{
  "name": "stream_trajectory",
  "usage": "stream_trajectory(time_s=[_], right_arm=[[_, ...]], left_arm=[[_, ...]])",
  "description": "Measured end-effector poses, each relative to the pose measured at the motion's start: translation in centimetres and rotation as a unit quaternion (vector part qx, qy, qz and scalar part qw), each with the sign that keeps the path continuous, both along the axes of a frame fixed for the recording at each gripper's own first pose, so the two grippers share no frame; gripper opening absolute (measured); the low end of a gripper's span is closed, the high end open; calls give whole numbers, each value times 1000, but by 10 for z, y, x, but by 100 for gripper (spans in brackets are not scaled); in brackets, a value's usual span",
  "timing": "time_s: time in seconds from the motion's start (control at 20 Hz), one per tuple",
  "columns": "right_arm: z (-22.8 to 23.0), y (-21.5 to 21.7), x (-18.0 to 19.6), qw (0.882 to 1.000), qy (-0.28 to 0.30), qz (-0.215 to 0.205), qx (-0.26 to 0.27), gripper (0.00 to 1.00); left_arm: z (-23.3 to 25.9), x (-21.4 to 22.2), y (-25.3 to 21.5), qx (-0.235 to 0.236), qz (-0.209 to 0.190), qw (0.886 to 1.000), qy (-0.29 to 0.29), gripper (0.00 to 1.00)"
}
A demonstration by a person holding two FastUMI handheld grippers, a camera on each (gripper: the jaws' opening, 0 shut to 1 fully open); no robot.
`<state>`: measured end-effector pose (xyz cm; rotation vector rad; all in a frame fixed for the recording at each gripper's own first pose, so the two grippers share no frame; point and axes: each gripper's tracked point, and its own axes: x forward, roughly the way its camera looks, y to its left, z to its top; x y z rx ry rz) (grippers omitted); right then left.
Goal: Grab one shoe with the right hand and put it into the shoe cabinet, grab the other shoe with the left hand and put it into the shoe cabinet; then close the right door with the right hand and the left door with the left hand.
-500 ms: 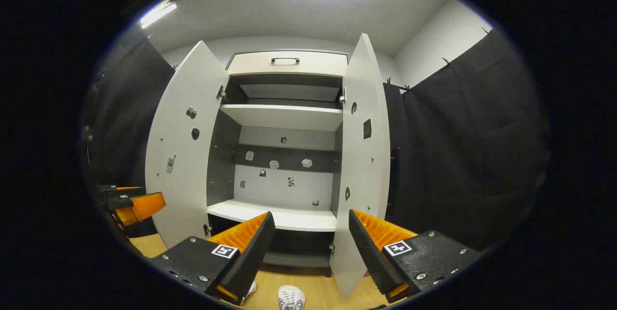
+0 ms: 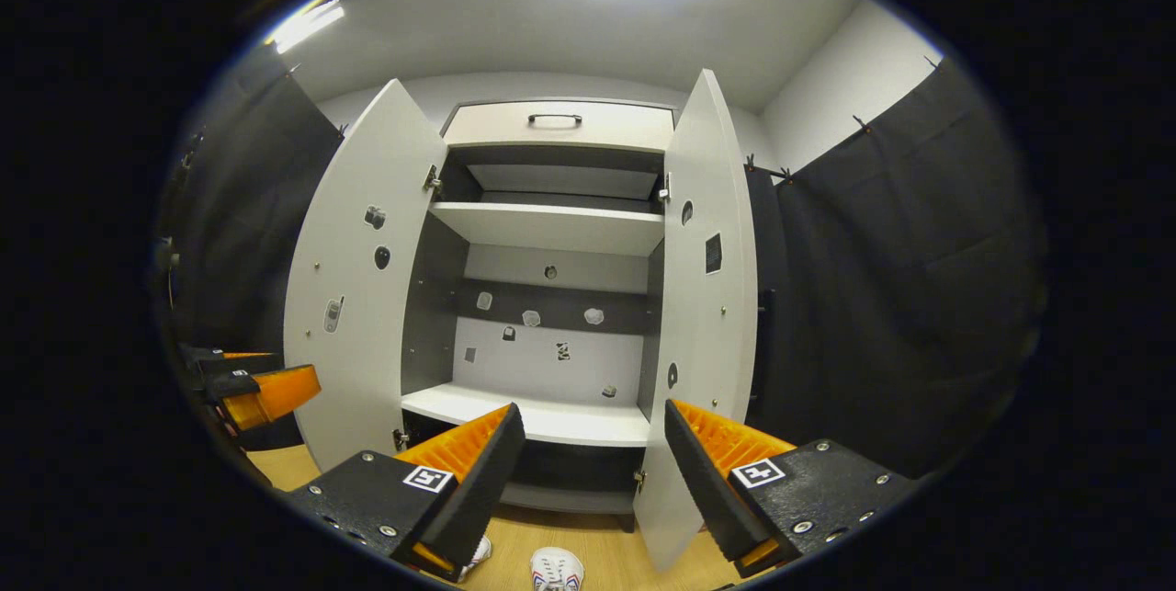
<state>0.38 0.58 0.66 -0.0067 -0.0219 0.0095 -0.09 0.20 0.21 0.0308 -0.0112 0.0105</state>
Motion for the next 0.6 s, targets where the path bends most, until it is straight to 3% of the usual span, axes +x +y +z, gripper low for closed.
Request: stream_trajectory(time_s=[0.6], right_arm=[[-1,0,5,1000,-2,-10,-1,94]], left_arm=[[3,6,-7,8,-17,1000,-8,96]])
